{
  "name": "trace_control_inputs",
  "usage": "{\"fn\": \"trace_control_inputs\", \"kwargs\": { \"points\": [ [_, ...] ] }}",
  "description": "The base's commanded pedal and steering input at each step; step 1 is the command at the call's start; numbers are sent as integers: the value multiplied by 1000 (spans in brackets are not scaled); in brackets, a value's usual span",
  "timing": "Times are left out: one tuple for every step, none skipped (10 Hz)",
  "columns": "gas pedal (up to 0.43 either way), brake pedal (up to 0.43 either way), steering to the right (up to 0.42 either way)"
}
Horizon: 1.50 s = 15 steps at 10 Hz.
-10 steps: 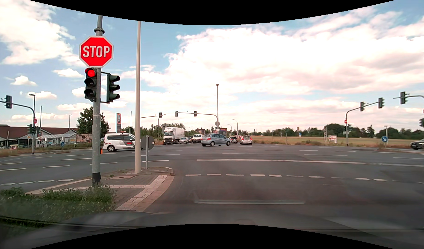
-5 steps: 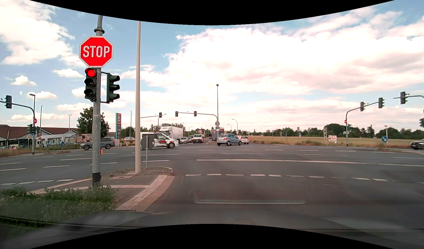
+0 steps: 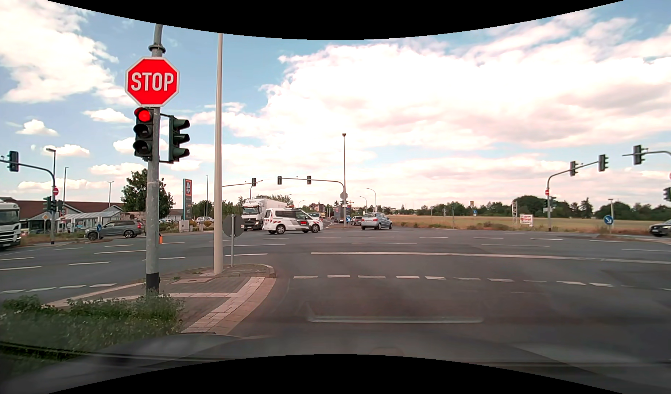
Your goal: Follow the waypoints while adhering to traffic rules and regulations
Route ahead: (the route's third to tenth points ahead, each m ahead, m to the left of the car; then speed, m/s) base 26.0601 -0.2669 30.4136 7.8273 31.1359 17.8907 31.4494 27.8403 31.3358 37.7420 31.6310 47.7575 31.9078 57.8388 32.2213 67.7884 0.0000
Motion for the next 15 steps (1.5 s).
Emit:
{"fn": "trace_control_inputs", "kwargs": {
  "points": [
    [0, 335, -5],
    [0, 329, -5],
    [0, 329, -5],
    [0, 335, -5],
    [0, 329, -4],
    [0, 335, -5],
    [0, 329, -5],
    [0, 335, -5],
    [0, 335, -4],
    [0, 335, -4],
    [0, 335, -5],
    [0, 329, -5],
    [0, 335, -5],
    [0, 329, -5],
    [0, 329, -4]
  ]
}}
